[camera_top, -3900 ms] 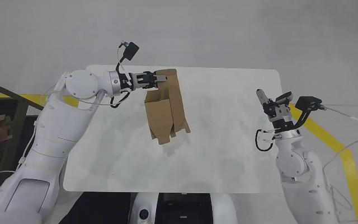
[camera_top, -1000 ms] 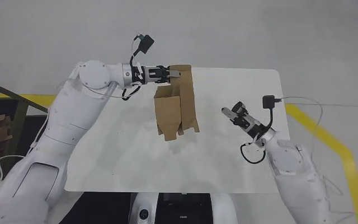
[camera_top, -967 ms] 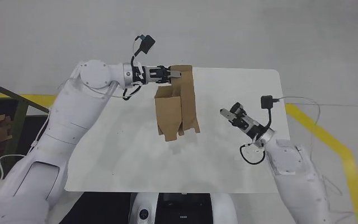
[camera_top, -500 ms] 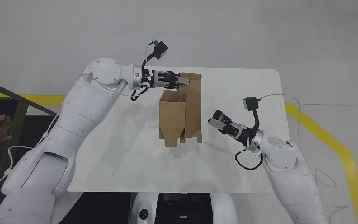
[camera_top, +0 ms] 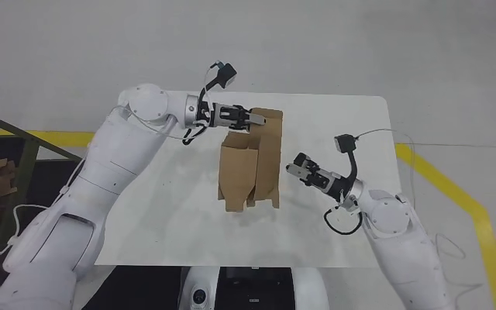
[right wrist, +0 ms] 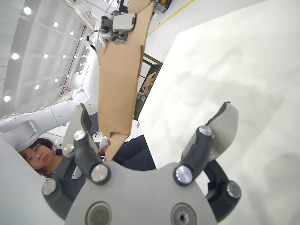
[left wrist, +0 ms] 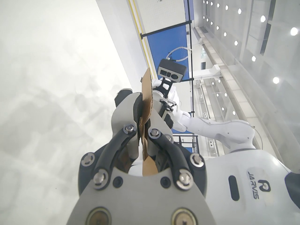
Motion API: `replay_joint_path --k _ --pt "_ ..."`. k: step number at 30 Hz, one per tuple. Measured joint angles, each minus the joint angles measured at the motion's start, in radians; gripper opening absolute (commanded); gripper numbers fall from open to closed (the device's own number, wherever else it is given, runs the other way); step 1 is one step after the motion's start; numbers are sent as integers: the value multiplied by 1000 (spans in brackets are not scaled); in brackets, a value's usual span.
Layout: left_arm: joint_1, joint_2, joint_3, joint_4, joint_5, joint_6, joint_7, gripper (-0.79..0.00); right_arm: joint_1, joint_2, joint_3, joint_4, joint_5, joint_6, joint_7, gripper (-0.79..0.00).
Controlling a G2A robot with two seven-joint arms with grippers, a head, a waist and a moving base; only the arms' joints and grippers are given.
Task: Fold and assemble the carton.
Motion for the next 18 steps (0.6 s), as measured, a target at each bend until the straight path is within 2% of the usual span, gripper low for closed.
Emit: replay_joint_path --k 9,14,16,18 --pt "-22 -22 35 58 -18 -68 -76 -785 89 2 -51 75 113 -40 149 0" --pt "-38 -37 54 93 -46 -92 -112 -785 110 5 -59 93 149 -56 188 0" --pt "-44 -44 58 111 -68 -100 -124 -785 117 6 -66 98 170 -58 203 -80" --pt "-51 -50 62 129 -82 -104 -129 -785 126 7 -72 105 189 -59 221 -108"
